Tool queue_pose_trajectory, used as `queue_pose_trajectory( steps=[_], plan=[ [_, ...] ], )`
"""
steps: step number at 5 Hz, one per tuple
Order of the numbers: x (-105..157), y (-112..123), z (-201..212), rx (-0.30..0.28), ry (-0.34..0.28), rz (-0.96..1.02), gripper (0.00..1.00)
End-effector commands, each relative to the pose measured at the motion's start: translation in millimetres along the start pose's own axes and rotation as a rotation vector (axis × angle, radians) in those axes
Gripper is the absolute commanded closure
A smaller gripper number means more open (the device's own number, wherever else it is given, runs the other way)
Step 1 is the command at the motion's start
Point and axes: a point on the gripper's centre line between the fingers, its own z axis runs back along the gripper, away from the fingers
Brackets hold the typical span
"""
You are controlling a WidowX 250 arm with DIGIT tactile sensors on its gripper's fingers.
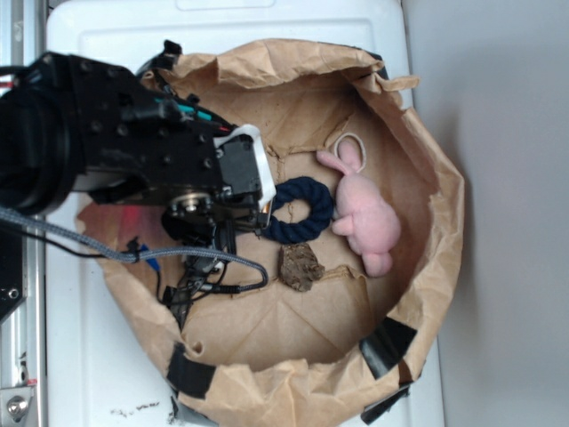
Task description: Grab the blue rope.
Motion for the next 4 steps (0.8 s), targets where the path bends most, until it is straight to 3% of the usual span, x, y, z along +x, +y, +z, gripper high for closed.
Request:
queue_pose_trajectory(
  steps=[1,2,3,4],
  plan=[
    [23.8,-1.1,76.0,0.059,-0.086,0.029,1.00],
    [31.9,-6.7,111.9,0.084,-0.085,0.029,1.00],
    [38.4,-12.2,131.5,0.121,-0.050,0.036,1.00],
    [46.0,-9.4,142.0,0.127,-0.053,0.023,1.00]
  ],
)
